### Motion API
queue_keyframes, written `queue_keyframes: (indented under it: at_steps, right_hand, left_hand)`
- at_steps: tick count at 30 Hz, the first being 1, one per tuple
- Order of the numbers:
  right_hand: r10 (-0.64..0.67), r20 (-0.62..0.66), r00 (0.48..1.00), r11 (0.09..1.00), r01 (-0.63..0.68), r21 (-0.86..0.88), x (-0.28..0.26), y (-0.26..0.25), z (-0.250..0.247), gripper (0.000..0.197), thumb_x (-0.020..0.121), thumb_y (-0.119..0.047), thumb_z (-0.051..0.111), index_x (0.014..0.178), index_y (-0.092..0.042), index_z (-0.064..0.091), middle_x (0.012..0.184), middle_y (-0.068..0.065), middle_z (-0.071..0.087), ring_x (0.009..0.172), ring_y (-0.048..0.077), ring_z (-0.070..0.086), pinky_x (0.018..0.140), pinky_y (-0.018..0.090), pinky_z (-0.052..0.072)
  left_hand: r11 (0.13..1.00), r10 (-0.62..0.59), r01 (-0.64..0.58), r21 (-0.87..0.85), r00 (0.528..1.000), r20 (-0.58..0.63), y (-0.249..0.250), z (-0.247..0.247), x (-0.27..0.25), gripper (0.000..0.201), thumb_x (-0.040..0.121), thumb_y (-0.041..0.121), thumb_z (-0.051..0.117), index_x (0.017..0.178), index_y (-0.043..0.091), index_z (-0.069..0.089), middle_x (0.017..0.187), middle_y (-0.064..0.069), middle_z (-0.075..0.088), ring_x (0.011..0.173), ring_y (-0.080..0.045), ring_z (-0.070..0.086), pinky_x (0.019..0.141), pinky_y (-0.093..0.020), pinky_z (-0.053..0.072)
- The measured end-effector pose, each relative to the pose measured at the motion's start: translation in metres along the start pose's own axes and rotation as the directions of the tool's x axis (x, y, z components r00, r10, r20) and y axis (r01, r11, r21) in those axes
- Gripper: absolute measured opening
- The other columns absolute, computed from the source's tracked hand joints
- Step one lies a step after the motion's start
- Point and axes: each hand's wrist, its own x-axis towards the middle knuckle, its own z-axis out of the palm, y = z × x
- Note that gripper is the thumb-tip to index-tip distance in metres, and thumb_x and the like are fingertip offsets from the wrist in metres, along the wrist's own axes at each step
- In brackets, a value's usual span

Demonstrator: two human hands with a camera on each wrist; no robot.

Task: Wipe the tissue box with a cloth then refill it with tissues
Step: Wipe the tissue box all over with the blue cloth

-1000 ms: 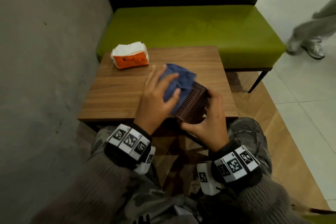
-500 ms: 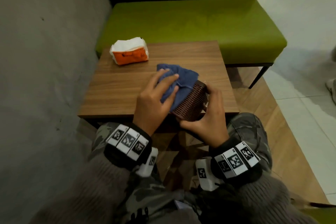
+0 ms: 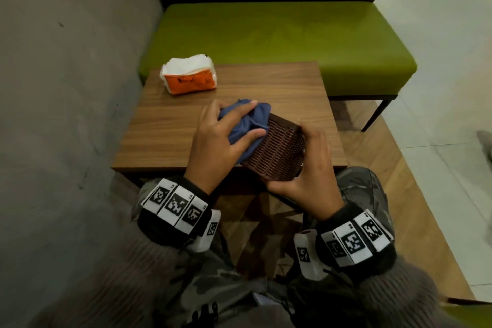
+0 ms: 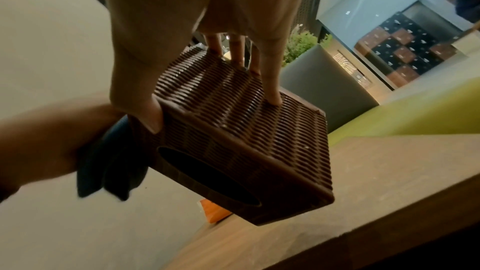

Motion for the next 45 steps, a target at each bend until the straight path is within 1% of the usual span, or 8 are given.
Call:
queue_keyframes:
  at_steps: [3,8,17,22,28,37,41,45]
  right_hand:
    - [-0.024,0.011,1.0,1.0,0.024,-0.016,0.002,-0.004,0.002,0.099,0.051,-0.046,0.073,0.134,-0.003,0.039,0.122,0.008,0.044,0.113,0.022,0.044,0.095,0.031,0.04]
    - [-0.057,0.013,0.998,0.998,0.057,-0.02,0.004,-0.005,0.002,0.1,0.053,-0.046,0.072,0.136,-0.002,0.037,0.124,0.011,0.045,0.115,0.023,0.044,0.097,0.029,0.039]
    - [-0.095,0.036,0.995,0.995,0.096,-0.014,0.001,0.001,0.007,0.098,0.052,-0.045,0.072,0.136,-0.013,0.033,0.129,0.011,0.044,0.118,0.023,0.043,0.101,0.015,0.028]
    - [-0.079,0.057,0.995,0.997,0.08,-0.012,0.002,-0.001,0.009,0.098,0.053,-0.046,0.074,0.134,-0.003,0.039,0.124,0.012,0.046,0.114,0.024,0.045,0.098,0.029,0.038]
    - [-0.105,0.065,0.992,0.994,0.101,0.052,-0.009,0.0,0.004,0.096,0.054,-0.043,0.074,0.134,-0.004,0.038,0.127,0.01,0.045,0.117,0.024,0.045,0.096,0.043,0.047]
    - [-0.044,0.08,0.996,0.978,0.026,0.205,-0.015,0.005,-0.008,0.093,0.056,-0.036,0.081,0.135,-0.018,0.034,0.128,-0.006,0.041,0.123,0.003,0.042,0.094,0.035,0.052]
    - [0.052,0.043,0.998,0.953,-0.062,0.296,-0.006,0.008,-0.021,0.093,0.058,-0.037,0.082,0.135,-0.023,0.032,0.133,-0.002,0.041,0.129,0.01,0.043,0.091,0.032,0.055]
    - [0.056,0.105,0.993,0.926,-0.091,0.366,-0.003,0.01,-0.027,0.098,0.058,-0.031,0.083,0.139,-0.012,0.031,0.136,0.0,0.042,0.131,0.009,0.043,0.092,0.035,0.056]
  left_hand:
    - [0.994,0.104,-0.103,-0.037,0.993,0.052,0.018,0.001,0.008,0.039,0.082,0.04,0.066,0.116,0.021,0.065,0.101,-0.008,0.049,0.099,-0.023,0.05,0.086,-0.037,0.045]
    - [0.965,0.261,-0.263,0.0,0.959,0.111,0.036,0.004,0.016,0.029,0.083,0.038,0.066,0.103,0.016,0.069,0.1,-0.007,0.05,0.096,-0.023,0.049,0.084,-0.034,0.043]
    - [0.996,0.087,-0.086,-0.024,0.995,0.044,0.014,-0.002,0.02,0.026,0.084,0.035,0.065,0.101,0.016,0.067,0.102,-0.003,0.047,0.098,-0.012,0.04,0.086,-0.022,0.032]
    - [0.977,0.213,-0.213,-0.009,0.969,0.129,0.035,0.007,0.014,0.028,0.084,0.041,0.06,0.1,0.02,0.067,0.104,0.003,0.045,0.101,-0.022,0.045,0.087,-0.037,0.041]
    - [0.994,0.09,-0.096,0.047,0.989,0.117,-0.007,-0.015,0.02,0.032,0.085,0.042,0.058,0.101,0.017,0.068,0.103,-0.007,0.05,0.101,-0.02,0.044,0.087,-0.017,0.029]
    - [0.959,-0.282,0.273,0.07,0.944,0.172,-0.063,-0.036,0.014,0.019,0.083,0.029,0.069,0.093,0.013,0.066,0.101,-0.007,0.047,0.102,-0.022,0.049,0.089,-0.036,0.041]
    - [0.921,-0.269,0.348,-0.174,0.892,0.363,-0.064,-0.052,0.0,0.052,0.061,0.063,0.073,0.102,0.033,0.062,0.114,0.01,0.059,0.107,0.004,0.055,0.092,-0.023,0.044]
    - [0.953,-0.114,0.254,-0.164,0.806,0.581,-0.049,-0.049,-0.009,0.123,0.049,0.054,0.084,0.146,0.043,0.009,0.148,0.013,0.033,0.121,0.01,0.045,0.095,-0.011,0.039]
